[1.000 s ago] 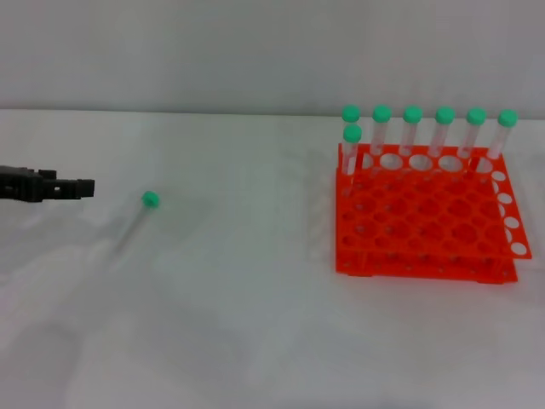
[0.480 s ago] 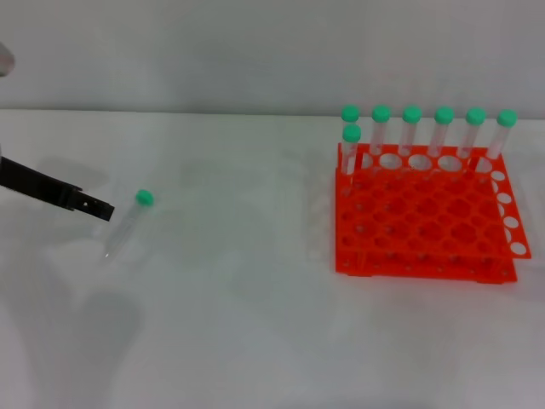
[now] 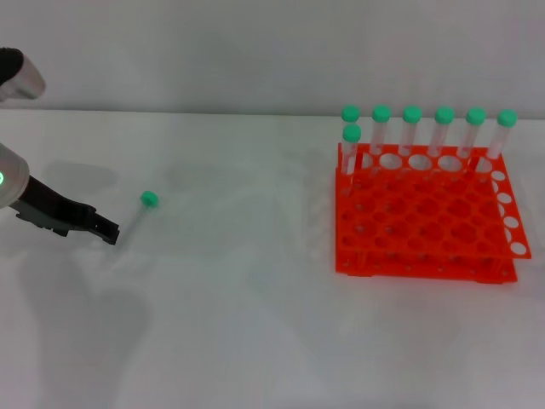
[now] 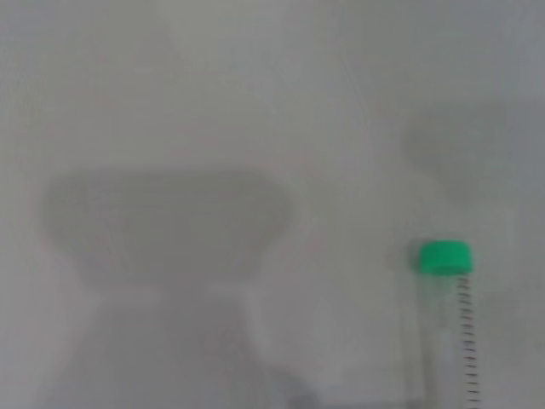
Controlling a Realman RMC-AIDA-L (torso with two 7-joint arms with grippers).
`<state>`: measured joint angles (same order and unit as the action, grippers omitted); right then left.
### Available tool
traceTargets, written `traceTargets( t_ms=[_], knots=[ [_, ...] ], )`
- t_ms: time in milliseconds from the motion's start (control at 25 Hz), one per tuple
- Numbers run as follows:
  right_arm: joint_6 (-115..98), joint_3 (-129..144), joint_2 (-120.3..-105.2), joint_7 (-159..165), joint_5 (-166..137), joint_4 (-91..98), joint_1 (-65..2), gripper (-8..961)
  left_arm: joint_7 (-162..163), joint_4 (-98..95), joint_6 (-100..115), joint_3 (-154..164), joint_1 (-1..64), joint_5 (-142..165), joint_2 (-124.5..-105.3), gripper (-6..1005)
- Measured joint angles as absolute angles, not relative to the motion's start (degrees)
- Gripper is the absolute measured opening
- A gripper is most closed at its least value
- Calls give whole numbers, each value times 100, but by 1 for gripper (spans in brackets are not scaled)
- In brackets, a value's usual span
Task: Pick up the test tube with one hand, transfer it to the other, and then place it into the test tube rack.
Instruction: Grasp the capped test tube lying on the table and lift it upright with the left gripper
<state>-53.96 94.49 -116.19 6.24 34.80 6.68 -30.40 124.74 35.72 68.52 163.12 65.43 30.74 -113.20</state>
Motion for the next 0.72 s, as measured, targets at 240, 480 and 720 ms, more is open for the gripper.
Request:
traceTargets(
  t_ms=[240, 480, 720],
  knots=[
    [-5396, 9440, -11619, 624, 3481, 668, -3065, 864, 12608, 3213, 6568, 16313, 6590, 3189, -11300, 860],
    [-5396, 9418, -11619, 608, 3480, 660, -3119, 864, 12703, 3024, 6513, 16313, 6706, 3271, -11294, 859],
    [-5408, 9417, -11619, 610, 3480, 643, -3122, 865, 12949, 2842, 6355, 16313, 6786, 3700, -11305, 858]
  ],
)
